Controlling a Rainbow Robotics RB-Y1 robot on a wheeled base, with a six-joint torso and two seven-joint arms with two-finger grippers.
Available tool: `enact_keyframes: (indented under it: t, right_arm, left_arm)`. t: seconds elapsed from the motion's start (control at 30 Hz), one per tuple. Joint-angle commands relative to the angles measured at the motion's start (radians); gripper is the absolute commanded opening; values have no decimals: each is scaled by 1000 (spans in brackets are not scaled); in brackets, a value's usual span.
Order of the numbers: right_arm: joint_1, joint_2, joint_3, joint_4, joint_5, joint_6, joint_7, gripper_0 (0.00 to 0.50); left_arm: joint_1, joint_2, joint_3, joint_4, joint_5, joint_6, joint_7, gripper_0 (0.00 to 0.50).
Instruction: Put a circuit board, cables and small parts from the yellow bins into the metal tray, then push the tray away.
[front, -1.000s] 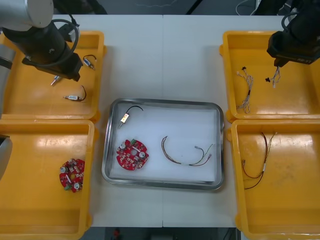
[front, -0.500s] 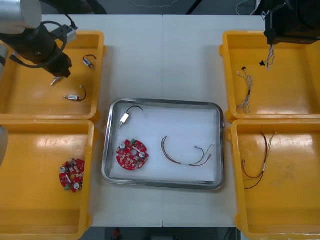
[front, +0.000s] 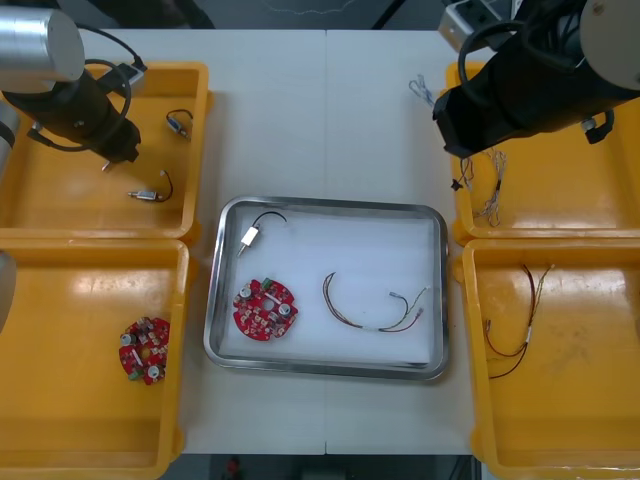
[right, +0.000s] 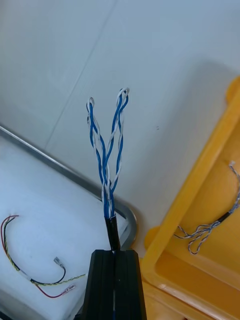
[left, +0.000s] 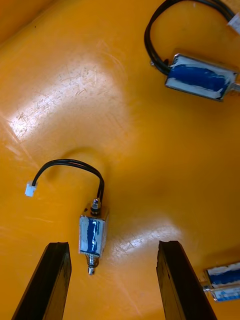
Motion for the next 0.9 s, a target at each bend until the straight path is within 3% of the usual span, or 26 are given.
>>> enact_keyframes:
  t: [0.03, 0.27, 0.47, 0.5, 0.53, 0.57, 0.6, 0.9]
  right_arm:
    - [1, 8, 81, -42, -12, 3, 176, 0]
    - [6, 50, 205, -44, 43, 3, 374, 0]
    - [39, 84, 336, -41, 149, -54, 540, 0]
    - [46, 84, 356, -36, 162, -77, 572, 0]
    - [50, 84, 369, -33, 167, -93, 590, 0]
    - [56, 84, 392, -25, 175, -119, 621, 0]
    - [64, 84, 414, -16, 187, -145, 647, 0]
    - [122, 70, 561, 31, 307, -266, 753, 0]
  left_arm:
    - [-53, 37, 22, 35, -4, -55, -122, 500]
    - [-53, 25, 19, 104, 1, -133, -143, 500]
    - [-50, 22, -18, 133, 11, -176, -147, 500]
    - [-46, 22, -26, 133, 14, -180, -145, 450]
    - [-44, 22, -27, 133, 16, -184, -147, 315]
    - [-41, 22, -29, 133, 21, -184, -145, 52]
    - [-41, 22, -29, 133, 24, -179, -145, 0]
    - [-41, 25, 22, 50, 17, -42, -120, 0]
